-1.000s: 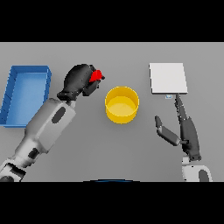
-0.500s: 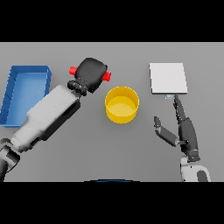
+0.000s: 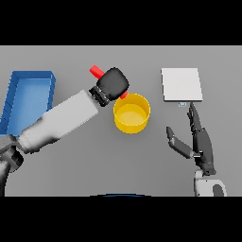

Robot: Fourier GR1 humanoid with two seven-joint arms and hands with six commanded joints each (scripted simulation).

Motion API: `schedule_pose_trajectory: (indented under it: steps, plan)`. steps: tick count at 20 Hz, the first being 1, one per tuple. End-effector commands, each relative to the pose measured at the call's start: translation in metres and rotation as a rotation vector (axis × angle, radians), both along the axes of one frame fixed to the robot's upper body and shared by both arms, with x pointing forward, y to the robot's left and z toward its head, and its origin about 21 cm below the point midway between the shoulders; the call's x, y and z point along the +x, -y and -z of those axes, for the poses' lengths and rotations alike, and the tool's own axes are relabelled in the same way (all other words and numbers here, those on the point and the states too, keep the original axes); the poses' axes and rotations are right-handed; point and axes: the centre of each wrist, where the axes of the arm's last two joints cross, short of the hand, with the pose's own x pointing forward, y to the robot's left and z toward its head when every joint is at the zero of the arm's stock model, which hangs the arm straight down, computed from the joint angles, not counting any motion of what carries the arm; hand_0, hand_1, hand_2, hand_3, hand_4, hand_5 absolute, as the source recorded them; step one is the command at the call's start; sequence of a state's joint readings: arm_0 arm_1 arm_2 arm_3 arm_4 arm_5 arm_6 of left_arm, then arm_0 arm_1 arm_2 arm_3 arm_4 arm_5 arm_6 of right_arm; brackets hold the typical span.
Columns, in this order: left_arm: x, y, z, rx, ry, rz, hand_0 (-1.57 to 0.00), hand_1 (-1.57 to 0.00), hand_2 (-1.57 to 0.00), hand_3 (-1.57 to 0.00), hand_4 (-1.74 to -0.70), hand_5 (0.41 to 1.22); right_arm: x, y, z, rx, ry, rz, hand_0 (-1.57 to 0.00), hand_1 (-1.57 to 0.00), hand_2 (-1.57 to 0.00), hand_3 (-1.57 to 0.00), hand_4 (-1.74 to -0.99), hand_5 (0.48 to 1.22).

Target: Pick up the red beaker and tilt it to pour out 1 green nut into yellow bowl. Pick up the yellow bowl and place it on the metallic measuring scale.

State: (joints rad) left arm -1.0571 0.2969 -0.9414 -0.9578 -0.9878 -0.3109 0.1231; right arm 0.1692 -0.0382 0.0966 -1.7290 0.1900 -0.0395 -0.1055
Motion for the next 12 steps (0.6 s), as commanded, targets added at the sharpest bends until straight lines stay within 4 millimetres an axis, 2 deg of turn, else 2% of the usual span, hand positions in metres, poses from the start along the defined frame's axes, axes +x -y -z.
schedule_pose_trajectory:
  steps: [1,4,8,12]
  plan:
    - [0.002,0.003,0.001,0.037,0.014,0.010,-1.57,-1.57,-1.57,-1.52,-1.73,1.220,0.002,0.001,0.000,-0.001,-0.006,0.012,0.00,0.00,0.00,0.00,-1.291,0.634]
    - [0.002,0.013,-0.001,0.152,0.055,0.057,-1.57,-1.57,-1.57,-1.55,-1.74,1.220,-0.003,0.003,-0.001,-0.020,0.018,0.012,0.00,0.00,0.00,0.00,-1.288,0.627]
    - [0.006,0.022,-0.005,0.240,0.105,0.112,-1.57,-1.57,-1.57,-1.56,-1.74,1.221,-0.002,-0.001,-0.001,-0.038,-0.008,0.032,0.00,0.00,0.00,0.00,-1.276,0.593]
    - [0.009,0.031,-0.011,0.377,0.137,0.134,-1.57,-1.57,-1.57,-1.57,-1.74,1.221,-0.001,-0.002,0.000,-0.068,-0.001,0.035,0.00,0.00,0.00,0.00,-1.236,0.582]
